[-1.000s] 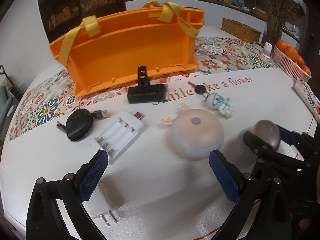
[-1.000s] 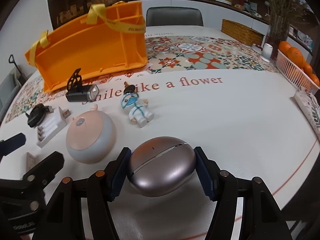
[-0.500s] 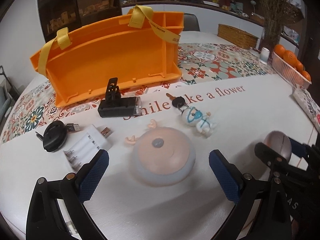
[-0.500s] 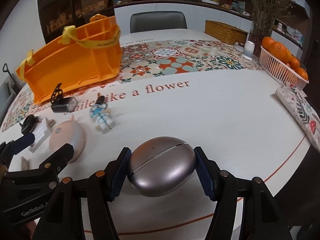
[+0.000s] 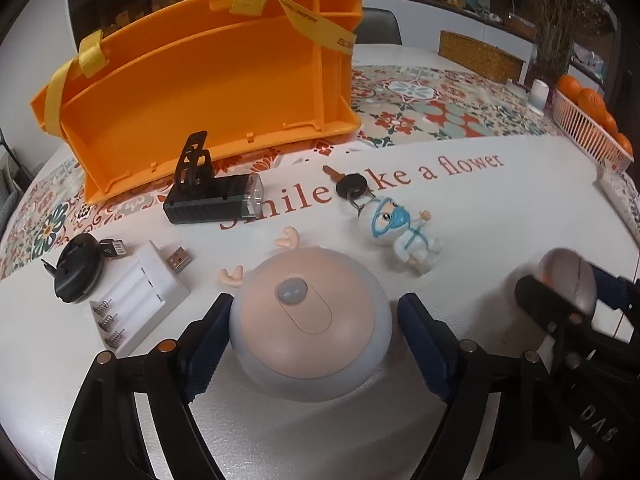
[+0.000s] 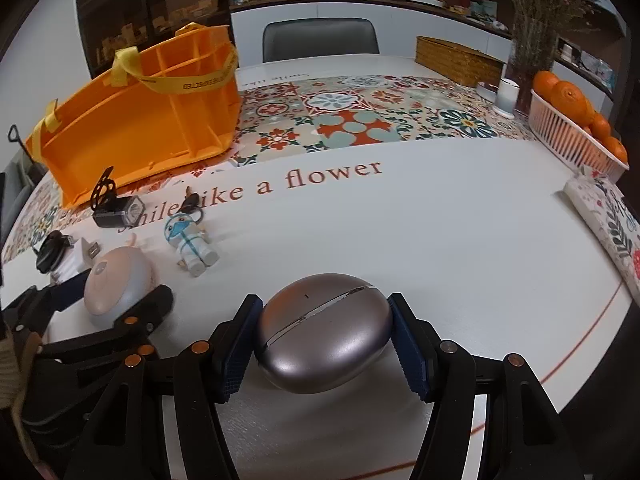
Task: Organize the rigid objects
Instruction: 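Close the left gripper on the pink round lamp while the right gripper holds the speaker, then carry the lamp and speaker over the orange crate with both grippers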
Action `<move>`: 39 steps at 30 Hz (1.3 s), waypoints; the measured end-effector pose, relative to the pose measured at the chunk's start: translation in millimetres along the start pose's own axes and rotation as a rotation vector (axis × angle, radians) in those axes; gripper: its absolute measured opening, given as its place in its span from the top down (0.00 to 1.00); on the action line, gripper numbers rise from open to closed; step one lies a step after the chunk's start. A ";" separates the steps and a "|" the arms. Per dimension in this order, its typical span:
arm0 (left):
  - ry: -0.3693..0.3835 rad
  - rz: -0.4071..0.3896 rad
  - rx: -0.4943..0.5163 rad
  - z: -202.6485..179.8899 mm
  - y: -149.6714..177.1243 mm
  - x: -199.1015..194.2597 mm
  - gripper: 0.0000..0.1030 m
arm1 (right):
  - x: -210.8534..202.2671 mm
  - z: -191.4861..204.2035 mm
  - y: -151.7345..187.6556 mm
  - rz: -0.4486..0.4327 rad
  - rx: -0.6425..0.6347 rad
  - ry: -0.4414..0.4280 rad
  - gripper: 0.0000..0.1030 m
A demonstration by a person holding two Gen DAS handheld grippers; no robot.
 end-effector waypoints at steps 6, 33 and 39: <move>0.028 0.007 -0.016 4.2 -3.2 3.4 0.24 | 4.0 5.3 -1.4 0.011 0.001 -0.014 0.38; 0.046 -0.080 -0.076 27.5 -37.3 -66.1 0.28 | -34.2 19.9 -30.9 0.015 0.026 -0.069 0.38; 0.020 -0.118 -0.086 43.7 -54.7 -94.1 0.28 | -57.2 34.4 -51.6 -0.012 0.015 -0.096 0.38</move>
Point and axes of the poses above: each gripper's, at about its wrist camera, not at the fingertips, and x roughly the way its jaws point, z to its left, y to its underside, the point moved 6 cm from there along x, roughly the way its jaws point, and after that the axes turned 7 degrees about y, right-handed, at the moved point
